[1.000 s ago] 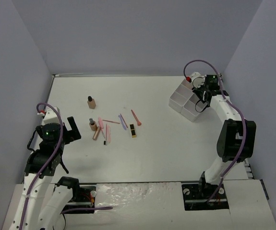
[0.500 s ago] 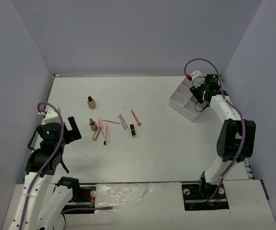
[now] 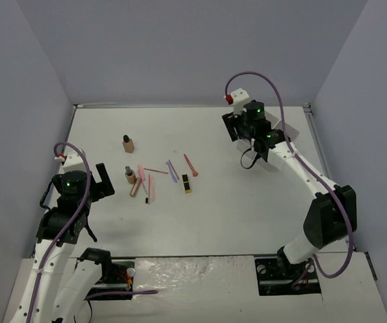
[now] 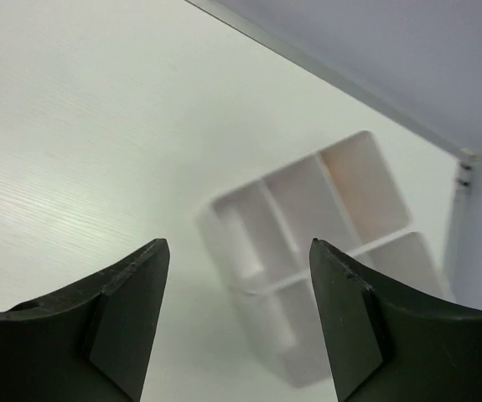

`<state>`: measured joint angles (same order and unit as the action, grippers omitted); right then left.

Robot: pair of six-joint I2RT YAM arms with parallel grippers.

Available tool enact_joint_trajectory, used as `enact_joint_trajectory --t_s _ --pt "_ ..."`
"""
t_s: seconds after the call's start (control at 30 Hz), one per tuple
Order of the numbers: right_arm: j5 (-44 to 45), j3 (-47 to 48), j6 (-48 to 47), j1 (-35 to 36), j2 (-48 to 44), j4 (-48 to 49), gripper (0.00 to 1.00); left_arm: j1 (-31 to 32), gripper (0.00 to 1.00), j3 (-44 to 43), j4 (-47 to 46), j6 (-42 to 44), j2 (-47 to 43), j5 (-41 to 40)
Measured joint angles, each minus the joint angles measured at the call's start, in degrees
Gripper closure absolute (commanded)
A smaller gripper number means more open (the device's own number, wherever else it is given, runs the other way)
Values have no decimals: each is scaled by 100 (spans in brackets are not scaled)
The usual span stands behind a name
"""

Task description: Organize the makeup

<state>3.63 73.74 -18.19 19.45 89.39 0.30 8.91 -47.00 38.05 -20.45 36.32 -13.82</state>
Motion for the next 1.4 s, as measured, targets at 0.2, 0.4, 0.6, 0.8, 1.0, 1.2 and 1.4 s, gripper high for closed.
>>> enact_joint_trajectory --t_s 0.2,0.4,0.6,0.8,1.0,1.2,1.4 --pt "498 -402 1925 1759 21 75 35 -3 3 0 5 0 52 -18" --pt "617 -531 3121 2854 913 83 38 -4 3 0 8 -2 66 -62" --pt "620 -573 3589 2971 1556 103 40 -4 3 0 16 0 94 -63" --pt "619 -573 3798 2971 1856 305 43 -4 3 0 21 -2 108 -62" --pt "623 -573 3857 2971 2182 412 49 -4 3 0 23 -2 121 -61" --pt "705 -573 3914 2971 2210 550 61 -4 3 0 23 -1 190 -59" --pt "790 -573 3909 2971 2210 622 87 -4 3 0 23 -2 225 -57"
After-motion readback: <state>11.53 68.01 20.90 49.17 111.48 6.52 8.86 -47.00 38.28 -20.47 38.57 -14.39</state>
